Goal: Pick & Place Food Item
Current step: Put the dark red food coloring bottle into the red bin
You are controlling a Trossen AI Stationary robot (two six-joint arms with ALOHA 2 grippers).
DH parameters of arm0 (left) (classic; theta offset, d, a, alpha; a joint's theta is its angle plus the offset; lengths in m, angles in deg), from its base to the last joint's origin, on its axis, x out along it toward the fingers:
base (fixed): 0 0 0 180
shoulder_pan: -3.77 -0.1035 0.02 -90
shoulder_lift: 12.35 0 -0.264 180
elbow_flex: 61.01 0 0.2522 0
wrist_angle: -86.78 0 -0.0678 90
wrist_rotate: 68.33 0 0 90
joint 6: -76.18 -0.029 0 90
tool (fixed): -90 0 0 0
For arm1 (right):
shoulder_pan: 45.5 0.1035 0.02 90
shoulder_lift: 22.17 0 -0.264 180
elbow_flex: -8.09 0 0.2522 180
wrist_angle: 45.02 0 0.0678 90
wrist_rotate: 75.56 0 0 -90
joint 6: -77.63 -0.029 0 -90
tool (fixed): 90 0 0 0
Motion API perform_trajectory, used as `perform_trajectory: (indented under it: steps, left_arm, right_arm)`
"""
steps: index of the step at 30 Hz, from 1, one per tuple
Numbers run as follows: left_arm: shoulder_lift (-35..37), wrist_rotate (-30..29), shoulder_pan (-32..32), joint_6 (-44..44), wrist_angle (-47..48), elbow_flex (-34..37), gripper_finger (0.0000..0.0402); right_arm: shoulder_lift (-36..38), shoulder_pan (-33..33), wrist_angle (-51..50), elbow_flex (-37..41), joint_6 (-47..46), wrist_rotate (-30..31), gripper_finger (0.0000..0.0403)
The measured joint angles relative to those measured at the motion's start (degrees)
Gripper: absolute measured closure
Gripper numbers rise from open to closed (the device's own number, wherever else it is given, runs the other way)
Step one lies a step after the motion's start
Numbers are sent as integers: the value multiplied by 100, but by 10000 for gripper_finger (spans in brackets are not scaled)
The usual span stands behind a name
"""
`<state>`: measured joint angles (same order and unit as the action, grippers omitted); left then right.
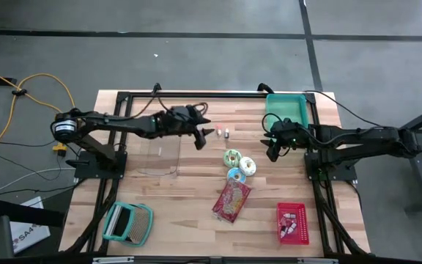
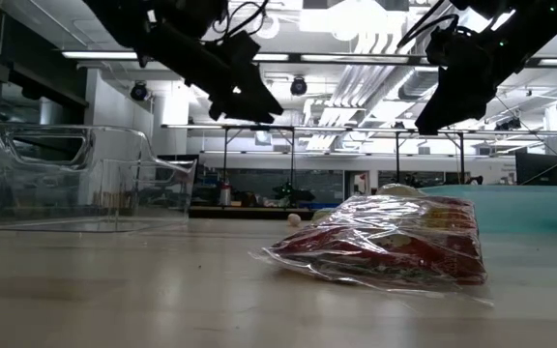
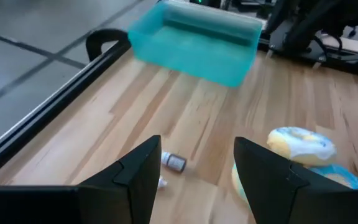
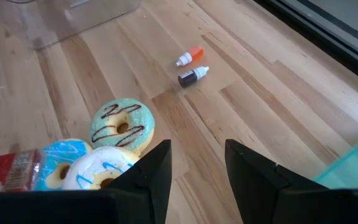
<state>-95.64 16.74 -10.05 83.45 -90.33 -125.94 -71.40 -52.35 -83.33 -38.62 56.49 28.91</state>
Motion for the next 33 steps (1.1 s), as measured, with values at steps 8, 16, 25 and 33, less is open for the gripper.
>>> perform_trajectory:
  steps: [8,16,25,33]
  left_arm:
    - [76,1171,-898,82,-22,0,207]
    - [88,1391,-1423,176,-31,0,207]
    - [88,1391,-1405,175,-33,0,207]
    - [86,1391,-1404,173,-35,0,207]
  right_arm:
    - [0,0,-3,0,0,-2,265]
    - [0,-2,-5,0,0,1,265]
    - [0,0,-5,0,0,-1,265]
    - [0,0,-5,0,0,-3,265]
